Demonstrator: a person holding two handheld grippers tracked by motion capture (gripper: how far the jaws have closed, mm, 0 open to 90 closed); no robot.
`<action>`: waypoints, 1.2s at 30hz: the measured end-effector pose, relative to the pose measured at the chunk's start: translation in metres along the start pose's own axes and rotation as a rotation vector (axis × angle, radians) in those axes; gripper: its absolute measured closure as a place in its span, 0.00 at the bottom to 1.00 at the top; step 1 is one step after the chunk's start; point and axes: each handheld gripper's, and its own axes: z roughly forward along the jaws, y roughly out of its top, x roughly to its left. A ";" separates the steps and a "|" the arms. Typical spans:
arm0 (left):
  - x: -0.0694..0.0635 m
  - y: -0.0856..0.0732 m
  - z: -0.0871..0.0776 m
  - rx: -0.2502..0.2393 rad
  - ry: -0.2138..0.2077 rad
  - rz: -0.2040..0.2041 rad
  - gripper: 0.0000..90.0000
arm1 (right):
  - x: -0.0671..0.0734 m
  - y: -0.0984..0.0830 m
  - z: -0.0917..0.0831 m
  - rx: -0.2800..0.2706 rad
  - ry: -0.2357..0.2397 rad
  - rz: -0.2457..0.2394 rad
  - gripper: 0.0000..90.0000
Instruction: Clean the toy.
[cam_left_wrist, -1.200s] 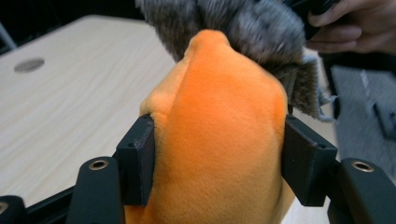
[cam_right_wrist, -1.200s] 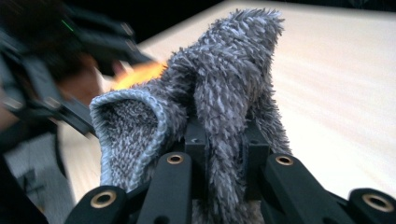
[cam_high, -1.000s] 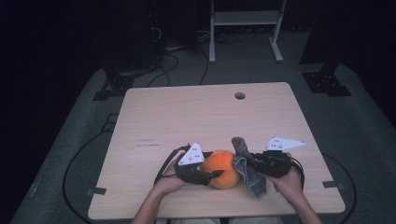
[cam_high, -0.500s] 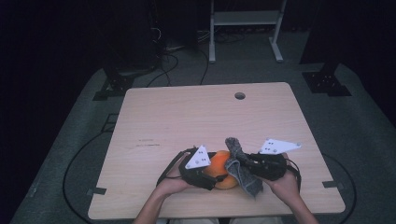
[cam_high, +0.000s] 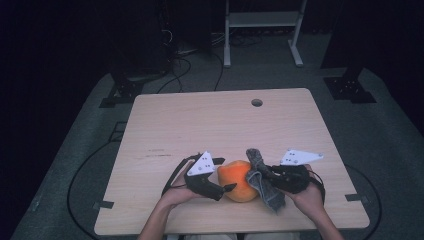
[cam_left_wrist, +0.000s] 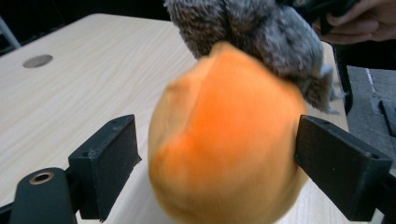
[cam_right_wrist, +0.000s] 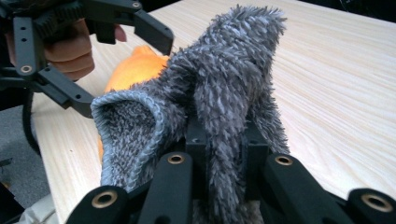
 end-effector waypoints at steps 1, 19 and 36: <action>0.000 -0.001 0.001 0.005 -0.003 0.003 0.15 | -0.002 -0.001 -0.001 0.004 -0.002 0.006 0.86; -0.004 -0.012 0.025 0.038 -0.030 -0.037 0.07 | -0.018 -0.011 -0.006 0.020 -0.015 0.045 0.86; -0.008 0.006 0.005 0.012 0.008 -0.013 0.34 | -0.011 -0.004 -0.013 -0.058 -0.040 0.049 0.86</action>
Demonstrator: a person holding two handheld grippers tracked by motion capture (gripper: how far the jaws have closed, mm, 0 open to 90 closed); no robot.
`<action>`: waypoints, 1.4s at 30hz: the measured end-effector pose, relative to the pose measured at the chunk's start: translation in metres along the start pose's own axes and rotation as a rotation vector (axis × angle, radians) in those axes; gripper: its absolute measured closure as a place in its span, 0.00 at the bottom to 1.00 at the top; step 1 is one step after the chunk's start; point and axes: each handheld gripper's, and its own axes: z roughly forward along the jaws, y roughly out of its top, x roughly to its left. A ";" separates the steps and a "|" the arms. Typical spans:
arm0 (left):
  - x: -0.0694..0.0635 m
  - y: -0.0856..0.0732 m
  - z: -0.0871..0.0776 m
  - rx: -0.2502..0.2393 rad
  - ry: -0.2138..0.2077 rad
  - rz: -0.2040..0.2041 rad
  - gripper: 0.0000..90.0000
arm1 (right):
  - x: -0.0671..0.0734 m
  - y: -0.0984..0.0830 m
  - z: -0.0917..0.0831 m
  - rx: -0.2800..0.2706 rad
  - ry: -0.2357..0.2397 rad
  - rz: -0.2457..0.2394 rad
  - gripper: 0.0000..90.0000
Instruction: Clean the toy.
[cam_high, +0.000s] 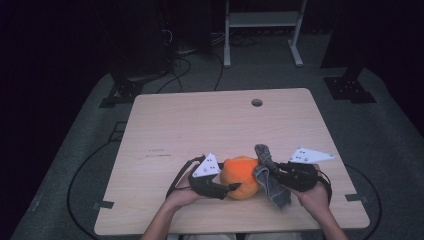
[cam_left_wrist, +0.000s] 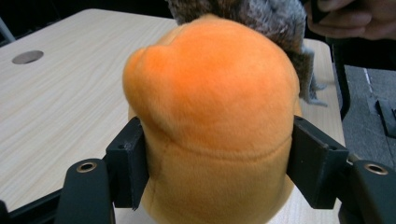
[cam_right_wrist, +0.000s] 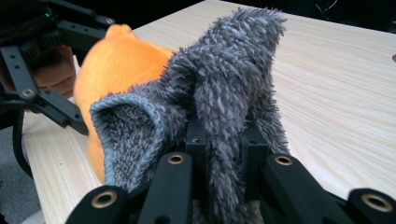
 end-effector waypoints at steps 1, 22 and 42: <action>-0.001 0.000 0.001 0.017 0.011 0.006 0.33 | 0.000 -0.001 0.001 0.002 -0.001 0.006 0.86; -0.008 -0.008 0.015 0.031 0.035 0.028 0.32 | -0.004 0.000 0.006 0.018 -0.005 0.003 0.86; -0.011 -0.011 0.015 0.018 -0.038 0.043 0.23 | 0.003 -0.001 0.003 0.035 0.112 -0.011 0.86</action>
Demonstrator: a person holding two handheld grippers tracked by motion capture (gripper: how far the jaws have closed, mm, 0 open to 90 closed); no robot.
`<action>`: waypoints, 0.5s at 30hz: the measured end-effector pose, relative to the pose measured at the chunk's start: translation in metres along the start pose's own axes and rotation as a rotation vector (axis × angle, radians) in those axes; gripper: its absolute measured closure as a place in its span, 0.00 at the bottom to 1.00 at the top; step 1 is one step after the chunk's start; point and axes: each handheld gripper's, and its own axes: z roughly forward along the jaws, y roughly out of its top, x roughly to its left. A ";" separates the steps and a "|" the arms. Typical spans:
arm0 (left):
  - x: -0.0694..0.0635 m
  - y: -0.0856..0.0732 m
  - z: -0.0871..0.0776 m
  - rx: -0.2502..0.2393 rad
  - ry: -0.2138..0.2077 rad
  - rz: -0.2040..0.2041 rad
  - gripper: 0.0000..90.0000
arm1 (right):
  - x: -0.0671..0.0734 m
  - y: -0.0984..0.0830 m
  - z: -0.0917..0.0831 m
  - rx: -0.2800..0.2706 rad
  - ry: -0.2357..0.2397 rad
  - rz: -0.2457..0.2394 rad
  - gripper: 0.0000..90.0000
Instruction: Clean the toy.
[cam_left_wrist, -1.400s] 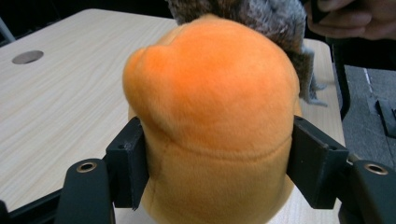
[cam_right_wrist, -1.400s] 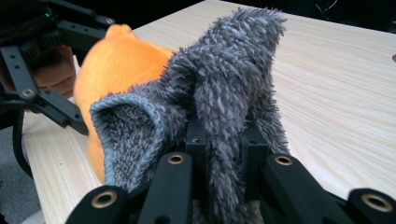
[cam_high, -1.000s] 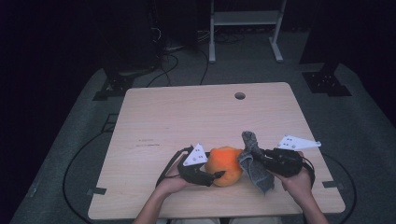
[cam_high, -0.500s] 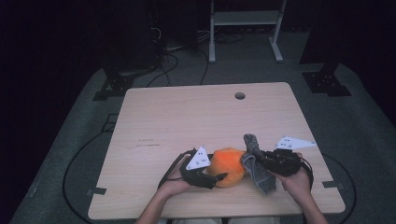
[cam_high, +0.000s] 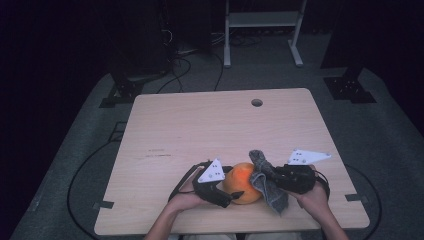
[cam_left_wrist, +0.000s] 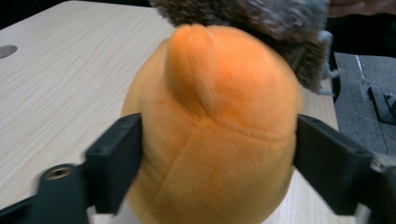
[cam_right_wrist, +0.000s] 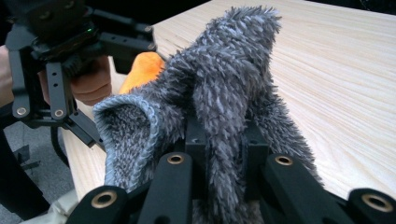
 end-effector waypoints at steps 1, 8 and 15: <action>0.001 0.000 0.000 -0.001 0.001 -0.005 0.26 | -0.003 -0.001 -0.001 0.001 -0.002 0.005 0.86; 0.001 -0.003 0.000 -0.006 0.001 -0.014 0.28 | -0.030 -0.016 -0.010 0.017 -0.090 0.081 0.86; -0.001 -0.004 0.004 -0.024 -0.006 -0.023 0.27 | 0.014 0.019 -0.016 -0.103 0.062 -0.011 0.86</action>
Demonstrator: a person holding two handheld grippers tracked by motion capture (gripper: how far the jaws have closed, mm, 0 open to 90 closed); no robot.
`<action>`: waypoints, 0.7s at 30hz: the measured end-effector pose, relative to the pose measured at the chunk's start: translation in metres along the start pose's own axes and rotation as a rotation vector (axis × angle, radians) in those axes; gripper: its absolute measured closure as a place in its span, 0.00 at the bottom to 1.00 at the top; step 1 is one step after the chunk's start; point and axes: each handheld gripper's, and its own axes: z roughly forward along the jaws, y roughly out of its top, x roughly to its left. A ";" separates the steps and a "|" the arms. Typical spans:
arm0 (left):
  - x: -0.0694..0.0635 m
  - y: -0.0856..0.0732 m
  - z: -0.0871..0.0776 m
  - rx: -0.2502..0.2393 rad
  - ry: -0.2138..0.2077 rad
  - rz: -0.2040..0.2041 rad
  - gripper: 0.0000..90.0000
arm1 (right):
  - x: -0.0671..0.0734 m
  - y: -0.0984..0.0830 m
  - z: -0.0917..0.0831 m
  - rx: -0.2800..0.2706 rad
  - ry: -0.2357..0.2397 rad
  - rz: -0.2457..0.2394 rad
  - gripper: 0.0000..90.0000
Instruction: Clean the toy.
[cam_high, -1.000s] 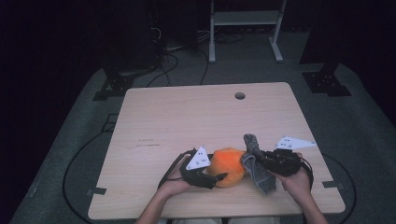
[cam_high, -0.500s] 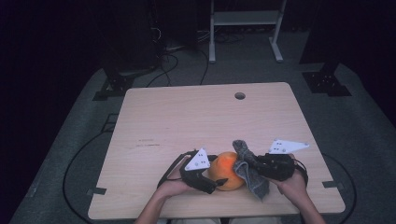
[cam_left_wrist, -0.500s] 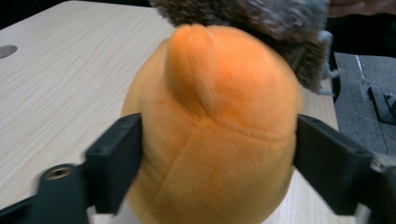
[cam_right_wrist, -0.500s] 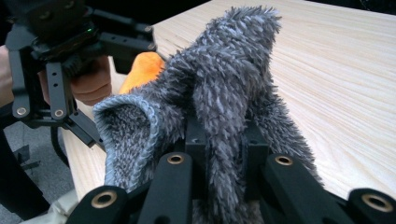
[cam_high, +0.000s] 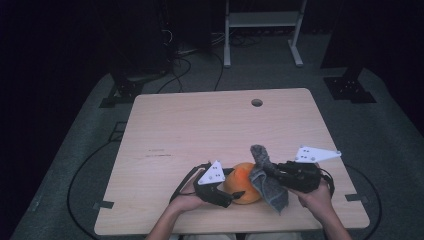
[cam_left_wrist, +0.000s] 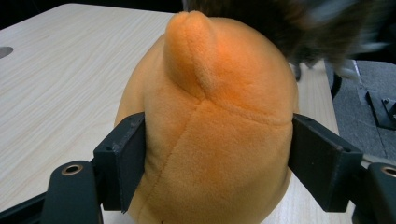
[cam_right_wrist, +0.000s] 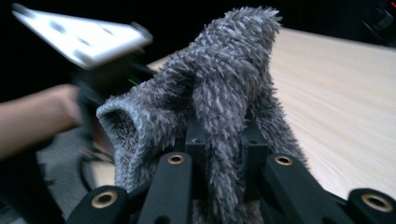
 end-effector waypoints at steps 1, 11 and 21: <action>-0.001 0.000 0.001 0.000 0.001 0.008 0.27 | 0.004 0.003 0.002 -0.011 0.015 -0.008 0.86; -0.007 0.001 0.004 0.013 -0.012 0.054 0.27 | 0.004 -0.006 0.021 0.101 -0.104 -0.067 0.86; -0.003 -0.001 0.001 0.017 -0.012 0.039 0.27 | -0.038 -0.032 0.001 0.135 -0.187 0.056 0.86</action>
